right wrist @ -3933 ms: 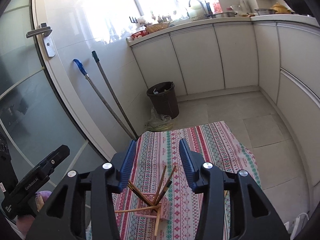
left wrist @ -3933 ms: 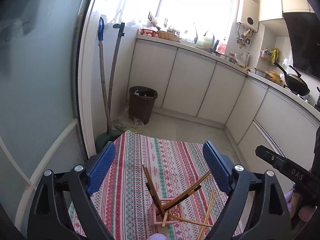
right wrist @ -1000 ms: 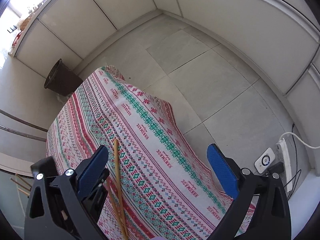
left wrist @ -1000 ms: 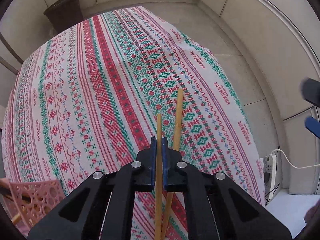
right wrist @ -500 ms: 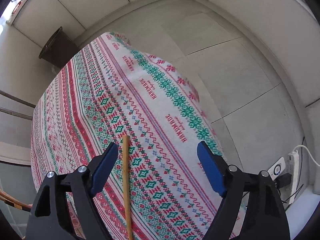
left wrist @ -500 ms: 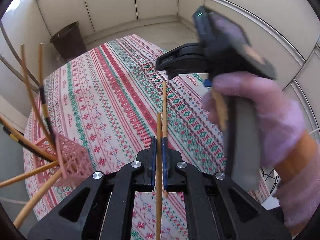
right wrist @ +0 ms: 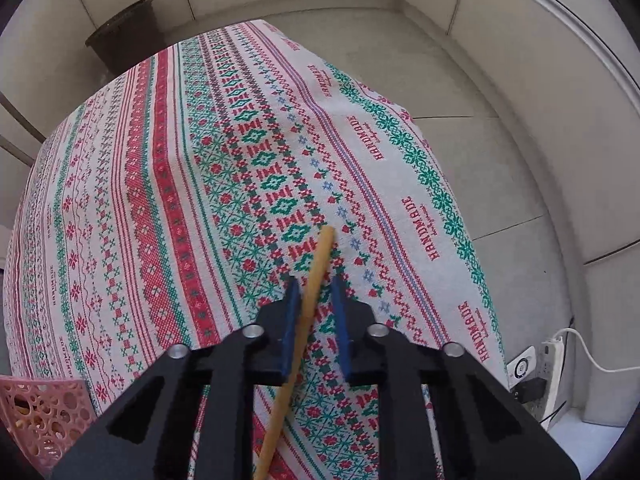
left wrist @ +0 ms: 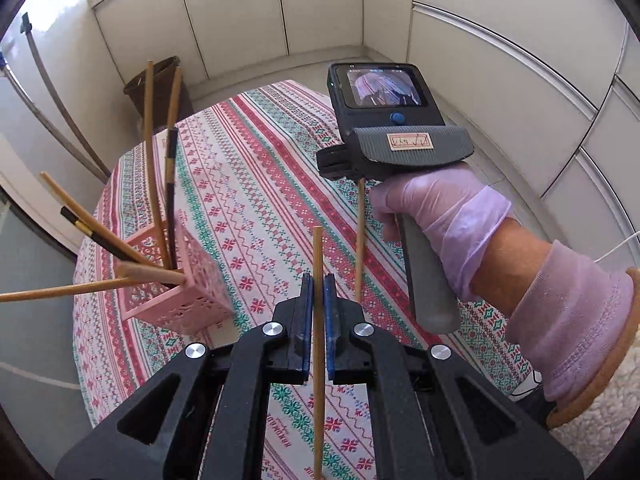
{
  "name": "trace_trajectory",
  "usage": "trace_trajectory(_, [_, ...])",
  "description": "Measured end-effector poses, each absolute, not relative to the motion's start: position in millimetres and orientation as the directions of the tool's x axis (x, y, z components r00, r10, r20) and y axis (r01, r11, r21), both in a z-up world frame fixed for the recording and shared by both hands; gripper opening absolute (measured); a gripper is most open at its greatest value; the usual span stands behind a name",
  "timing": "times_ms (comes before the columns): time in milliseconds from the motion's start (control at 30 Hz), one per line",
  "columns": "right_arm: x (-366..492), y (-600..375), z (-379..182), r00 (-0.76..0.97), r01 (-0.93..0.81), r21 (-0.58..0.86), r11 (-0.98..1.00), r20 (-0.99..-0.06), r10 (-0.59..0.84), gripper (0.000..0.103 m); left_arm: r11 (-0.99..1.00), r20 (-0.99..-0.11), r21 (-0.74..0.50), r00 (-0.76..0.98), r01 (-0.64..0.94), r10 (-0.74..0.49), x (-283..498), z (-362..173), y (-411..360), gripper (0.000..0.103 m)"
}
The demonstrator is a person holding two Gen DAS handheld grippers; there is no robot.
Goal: Organize utensils
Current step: 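Carry the held chopsticks upright over the pink holder with both tools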
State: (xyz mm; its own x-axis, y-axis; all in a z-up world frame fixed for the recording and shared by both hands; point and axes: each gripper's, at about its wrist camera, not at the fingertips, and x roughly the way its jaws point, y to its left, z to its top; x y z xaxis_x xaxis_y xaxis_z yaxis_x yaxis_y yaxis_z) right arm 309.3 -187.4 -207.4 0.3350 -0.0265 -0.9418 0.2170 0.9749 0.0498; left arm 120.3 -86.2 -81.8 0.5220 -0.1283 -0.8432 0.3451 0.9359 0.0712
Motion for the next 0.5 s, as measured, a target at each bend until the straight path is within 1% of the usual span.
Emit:
trace_trajectory(67, [299.6, -193.9, -206.5, 0.341, 0.236, 0.076, 0.969, -0.94, -0.009, 0.008, 0.937, -0.838, 0.07, 0.53, 0.342, -0.131, 115.6, -79.6, -81.6, 0.005])
trace_trajectory(267, [258.7, -211.8, -185.4, 0.394, 0.296, 0.13, 0.946, -0.919, 0.004, 0.008, 0.939, -0.817, 0.065, 0.558, 0.337, -0.143, 98.3, -75.1, -68.8, 0.005])
trace_trajectory(500, [214.9, -211.5, -131.8, 0.516, 0.229, 0.209, 0.951, -0.854, 0.064, 0.008, 0.946, -0.785, 0.062, 0.601, 0.317, -0.149, 73.5, -63.3, -57.0, 0.005])
